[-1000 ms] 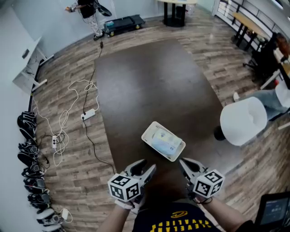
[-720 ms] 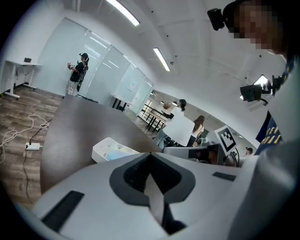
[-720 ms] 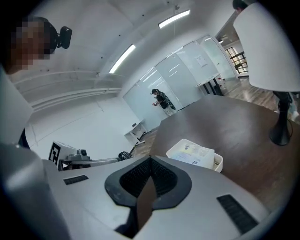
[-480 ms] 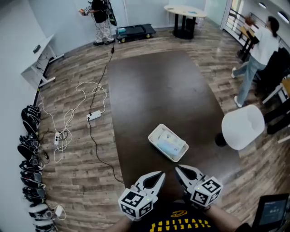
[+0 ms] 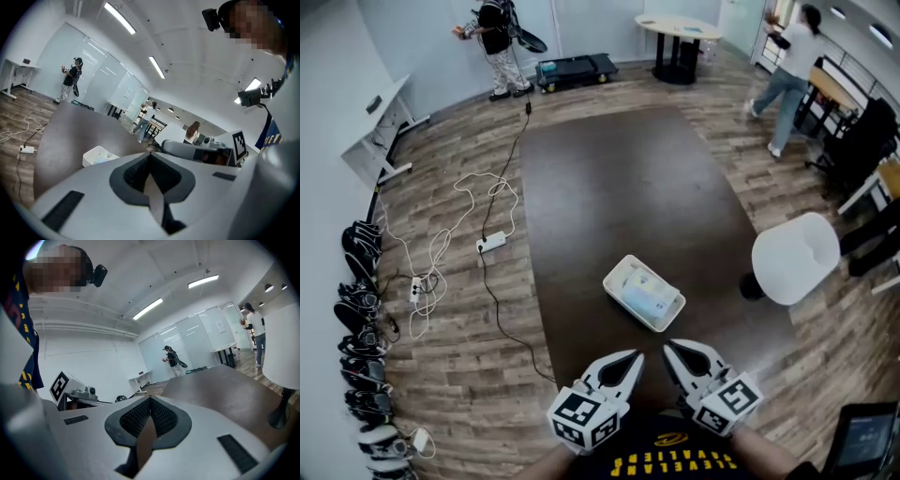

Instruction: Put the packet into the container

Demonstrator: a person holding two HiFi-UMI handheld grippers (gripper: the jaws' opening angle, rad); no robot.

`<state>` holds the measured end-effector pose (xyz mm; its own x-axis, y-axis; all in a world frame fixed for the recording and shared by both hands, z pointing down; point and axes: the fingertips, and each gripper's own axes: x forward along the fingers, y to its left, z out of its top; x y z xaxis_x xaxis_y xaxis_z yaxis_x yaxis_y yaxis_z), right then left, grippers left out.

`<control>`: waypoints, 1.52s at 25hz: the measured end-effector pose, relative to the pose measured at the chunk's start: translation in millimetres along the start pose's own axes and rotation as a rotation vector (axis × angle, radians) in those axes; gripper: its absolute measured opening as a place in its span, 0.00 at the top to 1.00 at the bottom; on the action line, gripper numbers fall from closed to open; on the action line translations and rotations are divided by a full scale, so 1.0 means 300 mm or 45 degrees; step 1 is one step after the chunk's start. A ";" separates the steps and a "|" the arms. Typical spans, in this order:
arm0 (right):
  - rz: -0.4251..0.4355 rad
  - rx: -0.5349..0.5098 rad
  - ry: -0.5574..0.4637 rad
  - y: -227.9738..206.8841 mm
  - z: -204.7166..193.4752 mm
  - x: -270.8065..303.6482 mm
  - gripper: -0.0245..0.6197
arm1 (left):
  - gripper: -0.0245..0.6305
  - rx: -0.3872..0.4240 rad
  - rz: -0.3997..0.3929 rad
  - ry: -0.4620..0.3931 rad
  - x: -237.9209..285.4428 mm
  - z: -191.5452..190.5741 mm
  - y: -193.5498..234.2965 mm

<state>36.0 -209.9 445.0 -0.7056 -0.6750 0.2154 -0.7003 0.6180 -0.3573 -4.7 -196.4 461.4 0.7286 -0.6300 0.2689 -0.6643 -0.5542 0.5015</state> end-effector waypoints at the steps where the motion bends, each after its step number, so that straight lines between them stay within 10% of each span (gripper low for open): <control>1: -0.002 -0.004 0.001 0.001 -0.003 -0.002 0.95 | 0.96 0.001 -0.001 -0.003 0.000 -0.001 -0.002; 38: -0.020 -0.030 0.032 0.015 -0.034 0.004 0.95 | 0.96 0.014 -0.019 0.022 0.000 -0.021 -0.005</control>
<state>30.8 -203.9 453.0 -0.6966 -0.6746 0.2441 -0.7137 0.6167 -0.3322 -2.7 -192.1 465.7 0.7414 -0.6118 0.2757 -0.6548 -0.5698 0.4966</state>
